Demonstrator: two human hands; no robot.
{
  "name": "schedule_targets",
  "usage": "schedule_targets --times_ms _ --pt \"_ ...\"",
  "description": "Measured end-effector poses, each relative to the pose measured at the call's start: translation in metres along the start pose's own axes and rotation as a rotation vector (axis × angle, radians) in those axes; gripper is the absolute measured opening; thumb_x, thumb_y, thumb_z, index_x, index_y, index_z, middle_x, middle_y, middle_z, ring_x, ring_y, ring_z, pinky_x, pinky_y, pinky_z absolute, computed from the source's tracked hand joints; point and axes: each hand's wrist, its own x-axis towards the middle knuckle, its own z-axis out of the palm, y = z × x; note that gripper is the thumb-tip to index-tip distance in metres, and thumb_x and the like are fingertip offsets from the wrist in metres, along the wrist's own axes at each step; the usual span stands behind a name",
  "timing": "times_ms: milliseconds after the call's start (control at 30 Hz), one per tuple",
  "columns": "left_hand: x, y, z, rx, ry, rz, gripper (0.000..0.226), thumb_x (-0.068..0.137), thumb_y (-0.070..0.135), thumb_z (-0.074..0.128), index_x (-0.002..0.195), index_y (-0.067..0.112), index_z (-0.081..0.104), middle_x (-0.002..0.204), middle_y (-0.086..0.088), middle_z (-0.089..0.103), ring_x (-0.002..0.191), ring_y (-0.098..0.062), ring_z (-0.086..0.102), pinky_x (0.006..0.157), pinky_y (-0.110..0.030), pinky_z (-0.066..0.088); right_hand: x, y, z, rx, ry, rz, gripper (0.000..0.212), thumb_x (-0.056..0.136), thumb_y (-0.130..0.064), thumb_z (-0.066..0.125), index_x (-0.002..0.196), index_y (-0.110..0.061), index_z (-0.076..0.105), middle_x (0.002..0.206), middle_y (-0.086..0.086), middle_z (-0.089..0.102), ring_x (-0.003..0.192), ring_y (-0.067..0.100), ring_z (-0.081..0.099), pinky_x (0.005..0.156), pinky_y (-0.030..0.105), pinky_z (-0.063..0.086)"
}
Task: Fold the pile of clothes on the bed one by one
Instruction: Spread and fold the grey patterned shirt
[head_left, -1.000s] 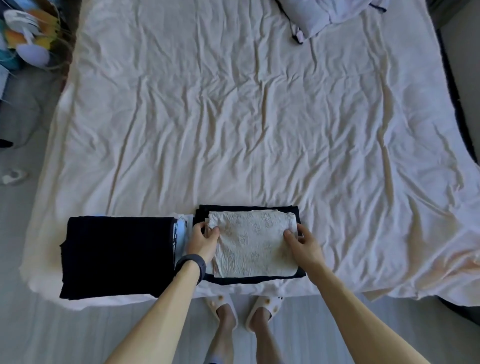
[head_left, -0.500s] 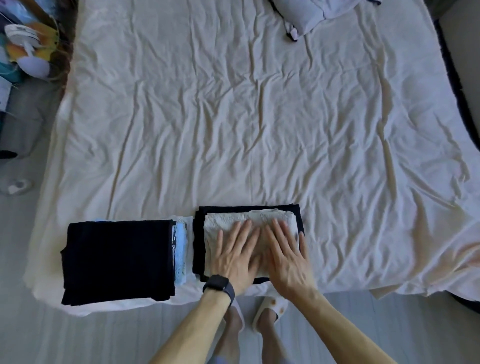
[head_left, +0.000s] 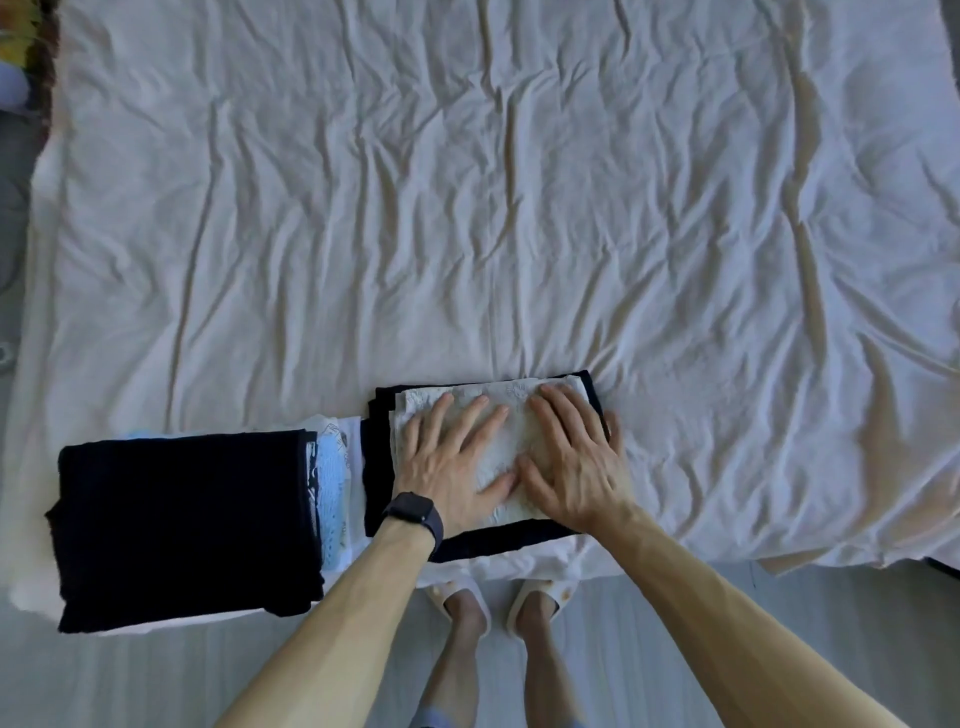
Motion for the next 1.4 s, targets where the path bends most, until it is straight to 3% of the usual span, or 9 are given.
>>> schedule_targets --times_ms 100,167,333,700,900,1033,1133,1233,1400 --pt "-0.001 0.0 0.005 0.027 -0.003 -0.017 0.083 0.085 0.08 0.036 0.157 0.044 0.018 0.167 0.011 0.012 0.154 -0.029 0.01 0.119 -0.06 0.013 0.0 0.005 0.008 0.016 -0.042 0.041 0.091 0.079 -0.064 0.046 0.159 -0.022 0.029 0.17 -0.003 0.012 0.157 0.02 0.001 0.123 0.058 0.003" --pt "-0.004 0.001 0.013 0.037 0.009 -0.02 0.084 0.084 0.081 0.037 0.157 0.044 0.016 0.167 0.012 0.006 0.155 -0.028 0.004 0.119 -0.061 0.01 -0.006 0.01 0.019 0.02 -0.033 0.056 0.089 0.088 -0.066 0.039 0.162 -0.021 0.018 0.171 -0.002 0.006 0.157 0.02 0.001 0.123 0.059 0.007" --pt "0.003 -0.002 0.028 0.043 0.044 -0.032 0.088 0.078 0.078 0.047 0.156 0.046 0.021 0.167 0.013 0.01 0.155 -0.027 0.005 0.119 -0.061 0.012 0.002 0.02 0.041 0.068 0.036 0.047 0.079 0.097 -0.063 0.033 0.161 -0.017 0.023 0.169 0.003 0.018 0.156 0.025 0.013 0.119 0.061 0.023" --pt "0.012 -0.005 0.046 0.097 0.014 -0.052 0.093 0.077 0.08 0.045 0.157 0.043 0.017 0.167 0.011 0.008 0.155 -0.028 0.005 0.119 -0.062 0.009 0.009 0.032 0.06 0.078 0.042 -0.005 0.081 0.094 -0.061 0.036 0.16 -0.018 0.02 0.168 0.005 0.018 0.156 0.027 0.011 0.123 0.056 0.017" --pt "0.008 0.002 0.033 0.103 -0.054 -0.095 0.089 0.081 0.08 0.035 0.158 0.044 0.008 0.167 0.014 -0.001 0.155 -0.025 -0.003 0.121 -0.06 0.003 0.007 0.022 0.047 0.089 -0.052 0.056 0.081 0.095 -0.064 0.031 0.162 -0.021 0.019 0.17 -0.001 0.012 0.157 0.021 0.004 0.124 0.053 0.016" --pt "0.006 0.007 -0.007 0.074 -0.21 -0.1 0.082 0.087 0.079 0.027 0.154 0.05 -0.009 0.164 0.018 -0.017 0.153 -0.021 -0.017 0.12 -0.055 -0.009 0.009 0.006 0.002 0.16 -0.259 0.16 0.077 0.097 -0.069 0.029 0.162 -0.035 0.007 0.17 -0.013 -0.001 0.156 0.014 -0.007 0.123 0.051 0.009" --pt "0.001 0.011 -0.05 0.065 -0.281 -0.024 0.074 0.095 0.064 0.038 0.157 0.043 0.004 0.167 0.013 -0.006 0.154 -0.022 -0.006 0.123 -0.052 -0.001 0.01 -0.005 -0.048 0.28 -0.31 0.231 0.057 0.104 -0.054 0.034 0.158 -0.037 0.027 0.17 -0.009 0.009 0.157 0.016 0.001 0.124 0.052 0.014" --pt "-0.011 0.016 -0.086 0.066 -0.273 0.043 0.059 0.101 0.037 0.044 0.156 0.027 0.027 0.166 -0.001 0.016 0.152 -0.023 0.014 0.122 -0.046 0.014 -0.009 -0.02 -0.094 0.285 -0.185 0.253 0.042 0.108 -0.031 0.039 0.149 -0.03 0.048 0.165 -0.005 0.03 0.155 0.018 0.017 0.122 0.044 0.024" --pt "-0.037 0.023 -0.105 -0.035 -0.19 0.035 0.055 0.103 0.036 0.039 0.155 0.022 0.03 0.164 -0.003 0.022 0.151 -0.023 0.016 0.122 -0.046 0.015 -0.048 -0.036 -0.115 0.134 -0.176 0.226 0.049 0.109 -0.033 0.035 0.158 -0.032 0.031 0.169 -0.006 0.016 0.156 0.013 0.007 0.126 0.038 0.013"
